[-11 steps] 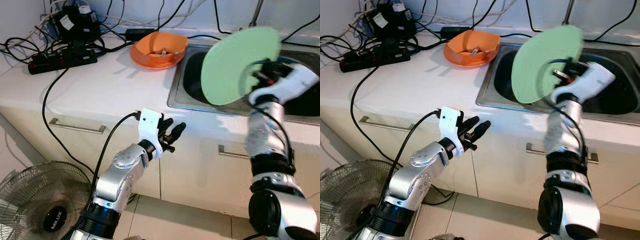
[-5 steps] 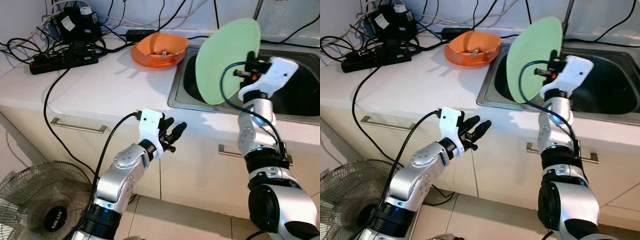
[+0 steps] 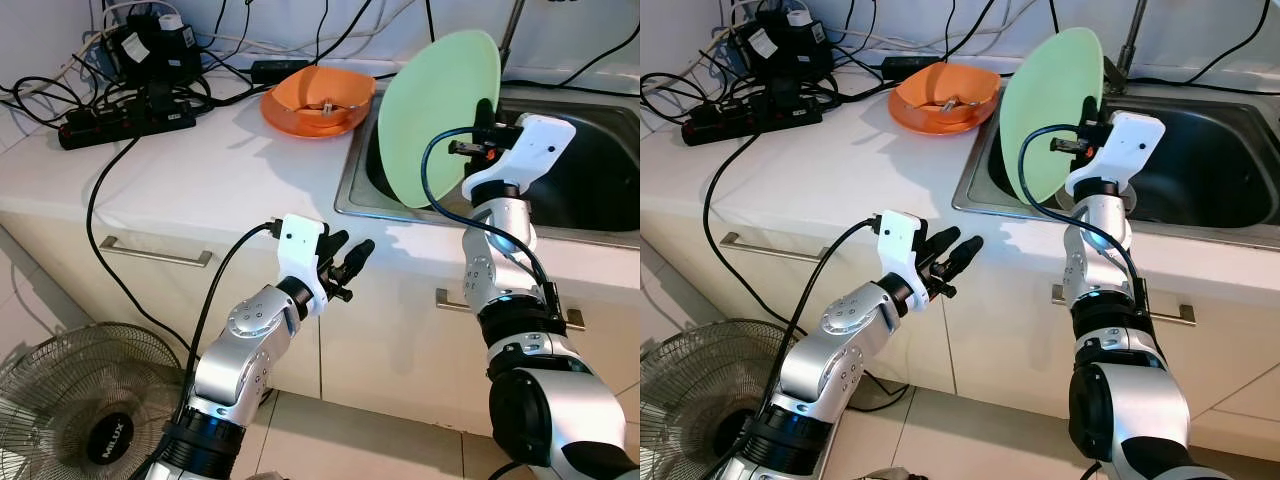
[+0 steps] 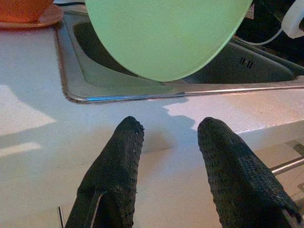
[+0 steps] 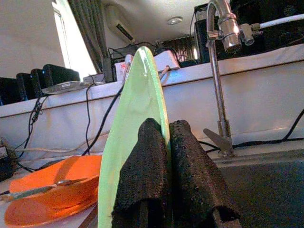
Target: Kitchen organization
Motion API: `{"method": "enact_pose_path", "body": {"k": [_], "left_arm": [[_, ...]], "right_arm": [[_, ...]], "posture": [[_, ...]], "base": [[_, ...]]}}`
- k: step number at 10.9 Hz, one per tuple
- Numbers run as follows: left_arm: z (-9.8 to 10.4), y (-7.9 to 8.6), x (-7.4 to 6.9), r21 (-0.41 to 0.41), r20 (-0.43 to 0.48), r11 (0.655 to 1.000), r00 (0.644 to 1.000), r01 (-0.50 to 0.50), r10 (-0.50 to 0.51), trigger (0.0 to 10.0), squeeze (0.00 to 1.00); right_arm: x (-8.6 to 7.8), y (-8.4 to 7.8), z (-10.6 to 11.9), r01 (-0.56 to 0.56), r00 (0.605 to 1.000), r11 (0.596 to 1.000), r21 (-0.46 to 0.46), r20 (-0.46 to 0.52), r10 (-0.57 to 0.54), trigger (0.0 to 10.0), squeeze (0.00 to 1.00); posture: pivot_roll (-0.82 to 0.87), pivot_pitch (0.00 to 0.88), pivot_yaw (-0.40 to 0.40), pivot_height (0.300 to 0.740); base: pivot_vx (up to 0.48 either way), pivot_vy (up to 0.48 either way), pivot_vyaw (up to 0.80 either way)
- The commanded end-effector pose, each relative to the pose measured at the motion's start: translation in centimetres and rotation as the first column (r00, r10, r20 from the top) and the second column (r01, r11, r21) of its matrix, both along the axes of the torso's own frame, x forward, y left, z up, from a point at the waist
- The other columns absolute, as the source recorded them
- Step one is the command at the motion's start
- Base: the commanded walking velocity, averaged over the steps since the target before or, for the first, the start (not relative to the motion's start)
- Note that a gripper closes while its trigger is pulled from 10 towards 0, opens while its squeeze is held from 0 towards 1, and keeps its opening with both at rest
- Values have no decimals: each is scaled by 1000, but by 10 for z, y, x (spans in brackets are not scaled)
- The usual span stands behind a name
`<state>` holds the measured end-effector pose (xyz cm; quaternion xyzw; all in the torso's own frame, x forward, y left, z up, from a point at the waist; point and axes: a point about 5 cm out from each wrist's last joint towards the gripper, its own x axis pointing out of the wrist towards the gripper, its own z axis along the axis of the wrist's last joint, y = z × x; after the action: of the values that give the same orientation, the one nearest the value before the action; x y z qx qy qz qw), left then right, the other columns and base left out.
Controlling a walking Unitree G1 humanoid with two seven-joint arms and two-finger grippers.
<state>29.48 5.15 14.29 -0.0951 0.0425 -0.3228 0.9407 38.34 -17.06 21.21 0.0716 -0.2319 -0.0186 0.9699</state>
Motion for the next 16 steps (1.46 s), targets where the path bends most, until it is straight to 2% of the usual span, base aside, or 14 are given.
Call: {"method": "enact_pose_path", "body": {"k": [1, 4, 8, 11, 14, 16], "left_arm": [[1, 2, -1, 5, 16, 1000, 1000, -13, 13, 10000, 0], [5, 8, 5, -42, 35, 995, 995, -90, 92, 10000, 0], [5, 15, 9, -7, 86, 988, 984, -154, 154, 10000, 0], [10, 20, 13, -29, 122, 980, 973, -196, 198, 10000, 0], [10, 20, 14, -27, 126, 977, 969, -210, 212, 10000, 0], [9, 22, 15, -25, 125, 975, 967, -222, 223, 10000, 0]], "right_arm": [[0, 5, 6, -12, 999, 1000, -25, 30, 13, 10000, 0], [0, -8, 20, 38, 996, 999, -39, 78, -35, 10000, 0], [0, -15, -7, 84, 995, 991, -103, -50, -90, 10000, 0], [-1, -22, -6, 105, 993, 986, -132, -43, -112, 10000, 0], [-1, -22, -5, 109, 993, 985, -132, -37, -115, 10000, 0], [0, -21, -6, 104, 993, 986, -129, -47, -111, 10000, 0]], "posture": [[109, 0, 60, 740], [101, 0, 64, 740], [105, 0, 72, 740], [103, 0, 71, 740], [105, 0, 71, 740], [105, 0, 69, 740]], "base": [[0, 0, 0], [0, 0, 0], [0, 0, 0], [0, 0, 0], [0, 0, 0], [264, 0, 0]]}}
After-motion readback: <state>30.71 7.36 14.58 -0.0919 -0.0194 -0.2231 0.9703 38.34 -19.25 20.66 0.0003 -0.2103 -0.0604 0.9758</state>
